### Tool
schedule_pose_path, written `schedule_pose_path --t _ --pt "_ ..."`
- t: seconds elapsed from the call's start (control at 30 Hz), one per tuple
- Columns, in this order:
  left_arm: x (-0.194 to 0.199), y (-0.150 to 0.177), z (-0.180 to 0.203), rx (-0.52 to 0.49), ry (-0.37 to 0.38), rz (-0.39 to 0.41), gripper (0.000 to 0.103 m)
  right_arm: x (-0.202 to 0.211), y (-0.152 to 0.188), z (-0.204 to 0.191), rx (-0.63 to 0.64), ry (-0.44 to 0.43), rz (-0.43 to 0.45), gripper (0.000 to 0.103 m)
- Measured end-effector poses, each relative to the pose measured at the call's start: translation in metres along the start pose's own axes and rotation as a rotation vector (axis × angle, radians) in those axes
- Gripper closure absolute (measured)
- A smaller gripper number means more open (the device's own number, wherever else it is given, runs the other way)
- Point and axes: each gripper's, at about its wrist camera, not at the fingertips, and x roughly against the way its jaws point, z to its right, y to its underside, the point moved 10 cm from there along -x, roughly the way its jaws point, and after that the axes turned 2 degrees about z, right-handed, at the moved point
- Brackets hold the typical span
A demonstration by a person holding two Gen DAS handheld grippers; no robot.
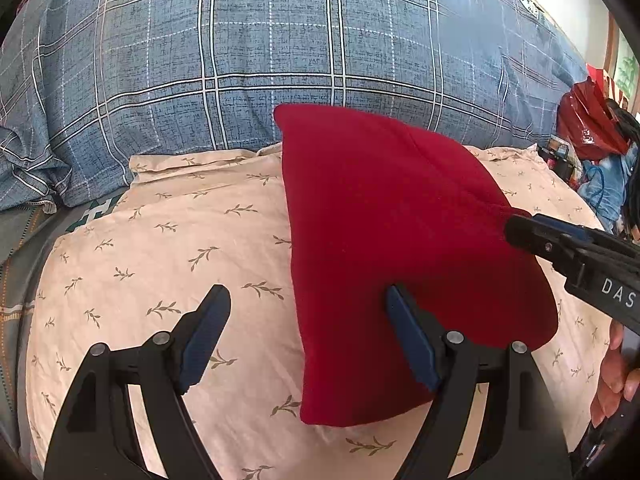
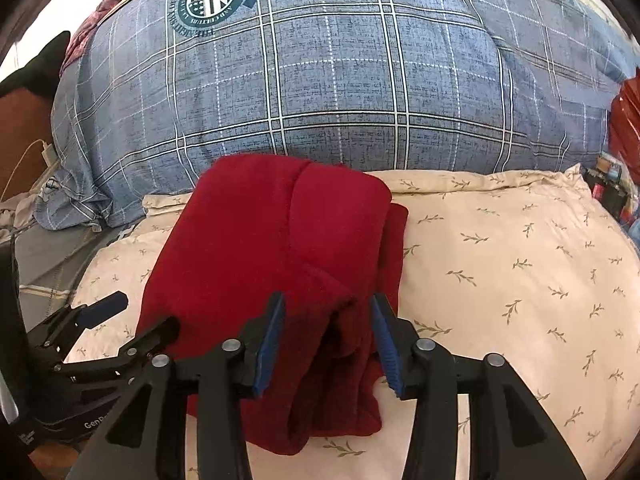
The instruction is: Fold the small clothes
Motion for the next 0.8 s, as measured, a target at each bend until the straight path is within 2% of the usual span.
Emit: schedule_pose_path --t 0.13,0.33,0.37,0.43,0.53,0.63,0.67,0.7,0.73,0.77,0.8 --pt "0.006 -0.004 -0.002 0.034 0.043 -0.002 0.023 0.0 0.001 0.006 -0.018 0.004 -0.001 0.047" --pt "0.011 -0.014 -0.007 0.084 0.072 0.005 0.023 -0.01 0.0 0.007 -0.05 -0.026 -0.021 0.047" --pt "0.01 -0.014 -0.007 0.083 0.07 0.002 0.023 -0.015 0.002 0.005 -0.043 -0.033 -0.037 0.052" --pt "0.009 -0.013 -0.008 0.085 0.068 -0.001 0.023 -0.021 0.009 0.0 -0.012 -0.042 -0.063 0.076" --pt "0.009 -0.012 -0.009 0.082 0.077 -0.006 0.023 -0.012 0.01 -0.002 0.058 -0.025 -0.031 0.081" --pt "0.008 -0.018 -0.008 0.093 0.115 0.007 0.023 -0.014 0.012 0.005 0.011 -0.064 -0.051 0.079" --pt "0.007 -0.02 -0.008 0.103 0.14 0.009 0.022 -0.012 0.011 0.006 -0.009 -0.09 -0.044 0.073" --pt "0.006 -0.023 -0.007 0.118 0.179 0.01 0.02 -0.008 0.007 0.006 -0.032 -0.115 -0.027 0.071" --pt "0.004 -0.025 -0.006 0.13 0.198 0.009 0.018 -0.002 0.002 0.009 -0.065 -0.14 0.005 0.054" --pt "0.001 -0.027 -0.006 0.139 0.21 0.006 0.018 0.001 -0.002 0.013 -0.089 -0.152 0.031 0.027" --pt "-0.001 -0.027 -0.006 0.142 0.217 0.0 0.018 0.004 -0.006 0.017 -0.111 -0.161 0.057 0.018"
